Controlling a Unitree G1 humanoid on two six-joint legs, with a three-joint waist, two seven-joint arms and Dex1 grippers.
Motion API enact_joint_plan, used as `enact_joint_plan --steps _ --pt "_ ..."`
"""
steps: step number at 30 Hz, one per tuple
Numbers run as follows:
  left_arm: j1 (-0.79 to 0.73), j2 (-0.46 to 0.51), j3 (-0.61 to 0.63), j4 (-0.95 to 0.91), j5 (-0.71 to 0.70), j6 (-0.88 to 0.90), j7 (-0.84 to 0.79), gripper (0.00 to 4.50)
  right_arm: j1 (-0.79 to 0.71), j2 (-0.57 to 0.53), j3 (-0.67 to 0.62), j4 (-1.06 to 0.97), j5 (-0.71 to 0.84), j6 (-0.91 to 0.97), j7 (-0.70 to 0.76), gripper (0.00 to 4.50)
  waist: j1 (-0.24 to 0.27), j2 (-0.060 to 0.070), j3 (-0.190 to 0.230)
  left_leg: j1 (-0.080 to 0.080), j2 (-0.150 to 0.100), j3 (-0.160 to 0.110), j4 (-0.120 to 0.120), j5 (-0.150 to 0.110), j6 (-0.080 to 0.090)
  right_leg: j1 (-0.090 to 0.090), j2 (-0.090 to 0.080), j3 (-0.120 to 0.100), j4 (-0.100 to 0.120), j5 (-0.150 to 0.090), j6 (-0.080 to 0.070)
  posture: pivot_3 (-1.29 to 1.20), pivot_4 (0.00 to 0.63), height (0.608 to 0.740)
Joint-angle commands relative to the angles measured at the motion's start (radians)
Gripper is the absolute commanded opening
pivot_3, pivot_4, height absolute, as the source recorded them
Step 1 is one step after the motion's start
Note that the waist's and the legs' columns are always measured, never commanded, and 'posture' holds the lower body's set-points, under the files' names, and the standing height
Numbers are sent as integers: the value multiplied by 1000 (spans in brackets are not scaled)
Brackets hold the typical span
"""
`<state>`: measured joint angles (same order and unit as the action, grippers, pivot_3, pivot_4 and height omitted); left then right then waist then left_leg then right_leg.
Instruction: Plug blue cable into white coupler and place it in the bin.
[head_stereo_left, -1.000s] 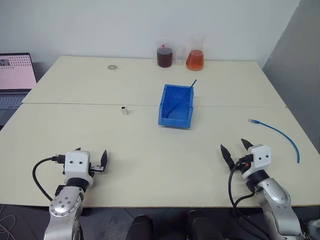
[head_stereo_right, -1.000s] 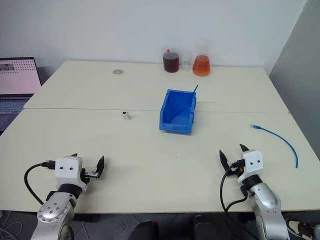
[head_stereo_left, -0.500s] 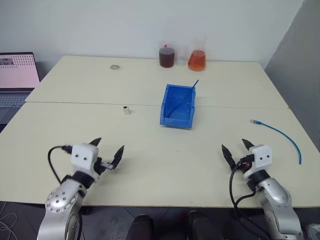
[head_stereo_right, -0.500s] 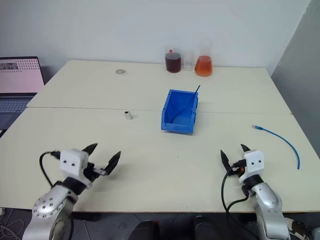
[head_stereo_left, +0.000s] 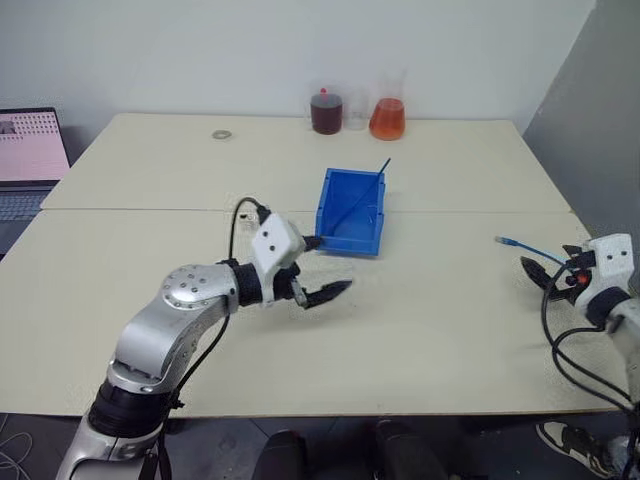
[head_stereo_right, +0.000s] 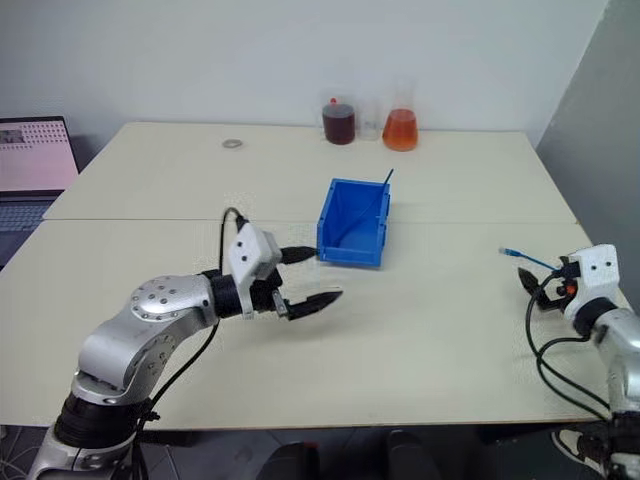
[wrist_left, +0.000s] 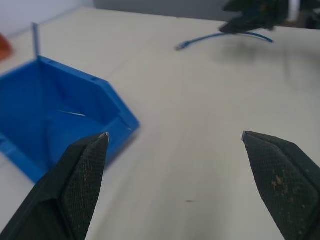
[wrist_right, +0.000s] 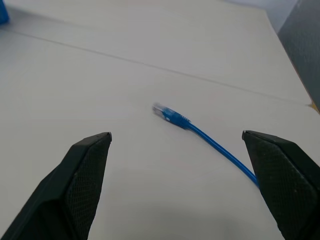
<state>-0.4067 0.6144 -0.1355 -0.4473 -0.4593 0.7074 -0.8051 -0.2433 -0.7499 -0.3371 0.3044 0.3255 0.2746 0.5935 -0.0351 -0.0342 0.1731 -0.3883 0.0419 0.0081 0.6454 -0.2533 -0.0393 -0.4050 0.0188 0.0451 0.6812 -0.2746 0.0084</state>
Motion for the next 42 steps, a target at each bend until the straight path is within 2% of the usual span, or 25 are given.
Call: enact_joint_plan --steps 1,8,15,18,20,25,34,38,42 --pt "-66 9 -56 7 -27 1 -94 4500 -134 -88 10 226 -40 -15 67 4449 0 1 0 0 0 0 0 0 0 0 0 0 0 0 0 0 150 740" --pt "-149 -29 -155 119 56 -114 -175 4500 -343 -155 88 633 -139 -67 133 4449 2 2 1 0 -2 1 1 0 0 0 -2 1 0 0 0 0 150 740" --pt "-225 -87 -205 177 94 -164 -217 4500 -410 -173 142 807 -192 -26 213 4449 2 2 1 -1 -3 2 1 0 0 0 -3 2 -1 1 -1 0 150 740" --pt "-242 -99 -206 185 100 -165 -219 4500 -417 -176 141 829 -190 3 249 3988 2 2 1 -1 -3 1 1 0 0 0 -3 2 -1 1 -1 0 150 740" --pt "-243 -99 -204 181 102 -163 -222 4500 -410 -178 144 825 -191 14 278 3316 2 2 1 -1 -3 1 1 0 0 1 -3 1 -1 1 -1 0 150 740" --pt "-240 -96 -197 177 107 -162 -231 4500 -407 -179 124 813 -171 48 305 2274 2 2 1 -1 -3 1 1 0 0 1 -3 1 -1 1 0 0 150 740" --pt "-243 -103 -193 182 117 -164 -230 4500 -371 -185 85 747 -127 111 355 121 1 2 1 0 -3 1 1 0 0 1 -2 1 0 0 0 0 150 740" --pt "-234 -95 -188 183 122 -168 -230 4500 -343 -193 61 684 -95 136 397 24 1 2 1 0 -3 1 1 0 0 1 -2 1 0 0 0 0 150 740" --pt "-200 -62 -161 166 115 -156 -230 4500 -249 -212 86 487 -72 163 491 24 1 4 0 0 -3 1 1 0 0 1 -3 1 0 0 0 0 150 740"
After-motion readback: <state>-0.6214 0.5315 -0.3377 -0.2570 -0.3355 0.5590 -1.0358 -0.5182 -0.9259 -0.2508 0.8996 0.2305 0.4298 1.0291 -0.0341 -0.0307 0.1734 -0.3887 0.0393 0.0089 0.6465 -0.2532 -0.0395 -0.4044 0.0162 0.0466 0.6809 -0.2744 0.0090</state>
